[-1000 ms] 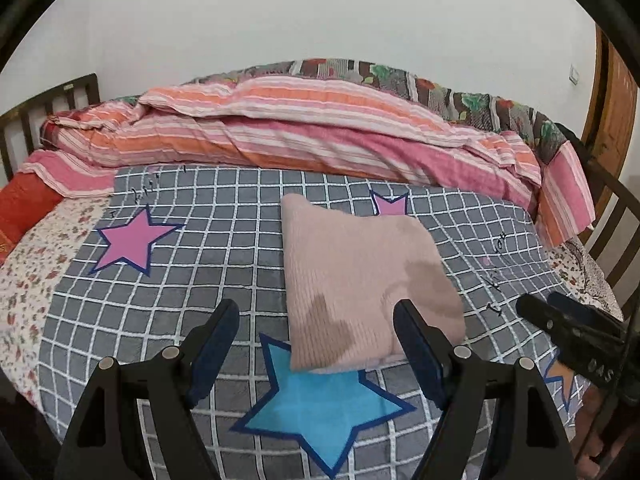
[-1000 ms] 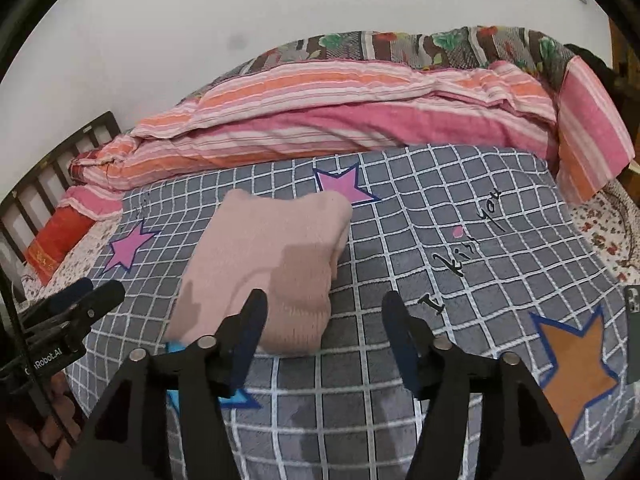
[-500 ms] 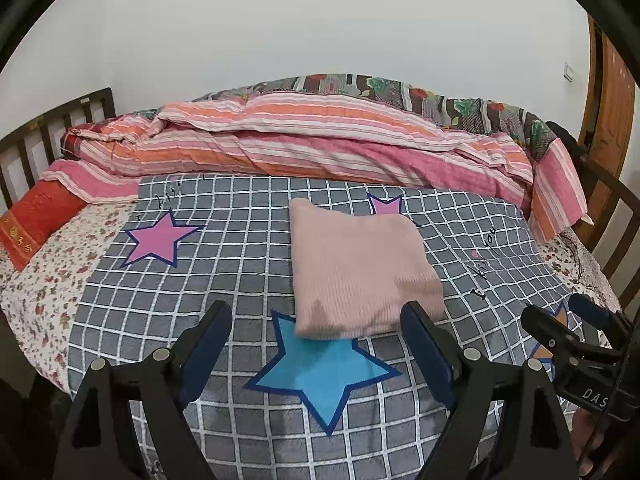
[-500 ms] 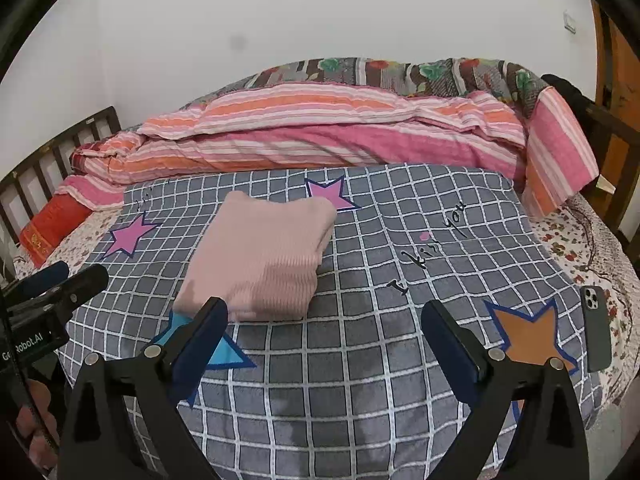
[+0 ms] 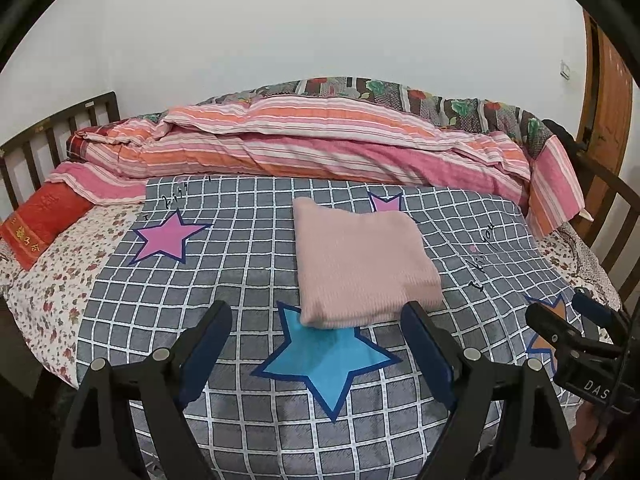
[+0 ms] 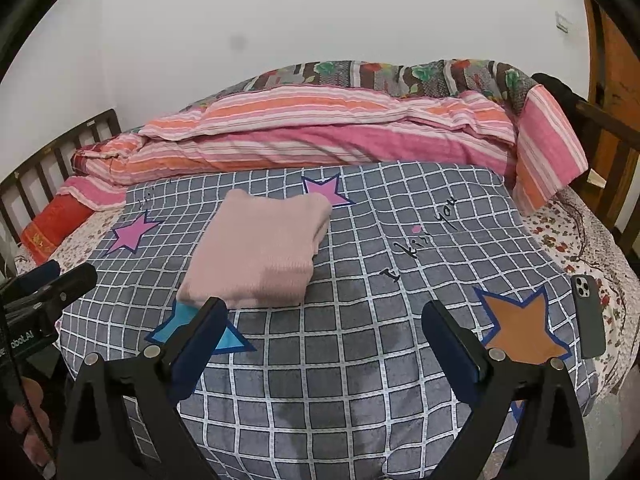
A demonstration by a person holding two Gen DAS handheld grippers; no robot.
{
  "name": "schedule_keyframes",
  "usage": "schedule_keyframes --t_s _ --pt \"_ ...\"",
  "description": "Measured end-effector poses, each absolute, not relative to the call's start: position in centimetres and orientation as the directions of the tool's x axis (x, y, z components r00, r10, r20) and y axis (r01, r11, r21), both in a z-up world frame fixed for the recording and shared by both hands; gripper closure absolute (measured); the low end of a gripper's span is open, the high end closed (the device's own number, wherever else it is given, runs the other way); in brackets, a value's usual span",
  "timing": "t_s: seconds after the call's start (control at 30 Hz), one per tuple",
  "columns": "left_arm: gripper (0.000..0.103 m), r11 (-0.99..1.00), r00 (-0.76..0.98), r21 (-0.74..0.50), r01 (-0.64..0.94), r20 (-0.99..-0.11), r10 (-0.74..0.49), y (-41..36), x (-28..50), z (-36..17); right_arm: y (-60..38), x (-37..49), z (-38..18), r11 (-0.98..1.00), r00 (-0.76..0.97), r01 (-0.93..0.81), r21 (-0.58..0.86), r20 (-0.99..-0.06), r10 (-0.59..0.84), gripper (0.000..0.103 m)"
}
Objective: Fold small clothes
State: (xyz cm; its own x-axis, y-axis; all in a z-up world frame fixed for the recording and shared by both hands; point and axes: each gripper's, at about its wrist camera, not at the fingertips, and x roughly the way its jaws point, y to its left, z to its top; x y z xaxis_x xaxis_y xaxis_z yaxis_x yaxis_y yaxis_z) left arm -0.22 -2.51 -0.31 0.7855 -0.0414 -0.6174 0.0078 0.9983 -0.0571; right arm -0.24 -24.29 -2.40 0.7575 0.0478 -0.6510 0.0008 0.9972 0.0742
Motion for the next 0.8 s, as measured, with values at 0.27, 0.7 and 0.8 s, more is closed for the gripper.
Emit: schedule_keyframes --t_s 0.27,0.7,0.8 --pt "0.017 0.998 0.788 -0.057 0.006 -0.614 -0.04 -2.54 -0.42 -0.33 -24.5 -0.49 -2.25 0.997 0.761 0.011 0.07 -0.647 0.037 0.006" --pt "0.017 0.998 0.787 -0.061 0.007 -0.616 -0.043 -2.36 -0.59 -0.33 -24.41 -0.45 -2.28 0.997 0.762 0.011 0.075 -0.646 0.04 0.006" --pt "0.017 0.998 0.787 -0.061 0.008 -0.616 -0.044 -2.28 -0.51 -0.34 -24.39 -0.46 -2.13 0.997 0.764 0.009 0.072 -0.644 0.04 0.006"
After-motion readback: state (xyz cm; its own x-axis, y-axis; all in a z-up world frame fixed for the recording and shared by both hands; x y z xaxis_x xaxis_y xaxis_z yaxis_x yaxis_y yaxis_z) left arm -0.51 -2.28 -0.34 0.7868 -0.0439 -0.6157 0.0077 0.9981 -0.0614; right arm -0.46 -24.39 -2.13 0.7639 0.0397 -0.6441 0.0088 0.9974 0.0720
